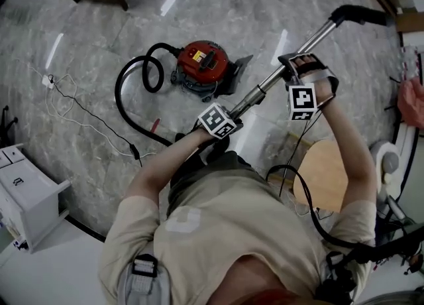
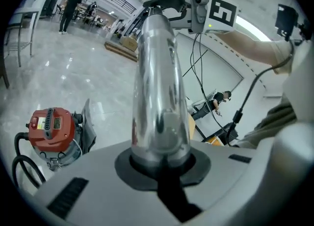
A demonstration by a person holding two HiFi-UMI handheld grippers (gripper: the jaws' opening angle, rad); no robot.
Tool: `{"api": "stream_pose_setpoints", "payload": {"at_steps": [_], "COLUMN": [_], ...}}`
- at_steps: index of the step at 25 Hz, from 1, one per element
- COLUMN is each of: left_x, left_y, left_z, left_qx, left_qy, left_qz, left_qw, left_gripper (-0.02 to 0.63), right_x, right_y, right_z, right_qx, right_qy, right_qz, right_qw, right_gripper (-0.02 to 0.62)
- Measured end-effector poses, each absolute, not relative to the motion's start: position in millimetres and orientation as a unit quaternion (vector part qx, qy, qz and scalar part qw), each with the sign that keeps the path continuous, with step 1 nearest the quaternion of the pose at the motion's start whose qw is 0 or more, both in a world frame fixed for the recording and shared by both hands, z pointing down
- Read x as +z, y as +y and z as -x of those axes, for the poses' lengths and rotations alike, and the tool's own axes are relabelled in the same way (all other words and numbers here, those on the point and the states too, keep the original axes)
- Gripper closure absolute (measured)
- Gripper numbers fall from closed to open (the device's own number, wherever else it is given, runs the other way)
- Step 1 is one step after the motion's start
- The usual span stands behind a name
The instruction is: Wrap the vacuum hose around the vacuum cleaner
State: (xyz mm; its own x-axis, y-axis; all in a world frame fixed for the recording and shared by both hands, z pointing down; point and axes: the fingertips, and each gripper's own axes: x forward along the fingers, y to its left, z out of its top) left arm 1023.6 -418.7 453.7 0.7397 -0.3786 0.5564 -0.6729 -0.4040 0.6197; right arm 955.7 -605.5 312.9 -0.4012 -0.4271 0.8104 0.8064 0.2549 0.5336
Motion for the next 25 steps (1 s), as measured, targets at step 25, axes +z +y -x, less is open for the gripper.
{"api": "stream_pose_setpoints", "payload": {"at_steps": [25], "left_x": [427.1], "left_y": [-439.7], "left_z": [-981.5], "left_qx": [0.193], "left_qy": [-0.412], "left_qz": [-0.794], "left_qw": [0.404], "left_gripper": [0.555], "right_x": [247.6], "right_y": [-647.5], "right_z": [-906.6], "right_qx": [0.413], "right_qy": [-0.887], "right_qz": [-0.183], "right_qw": [0.095], "right_gripper": [0.187]}}
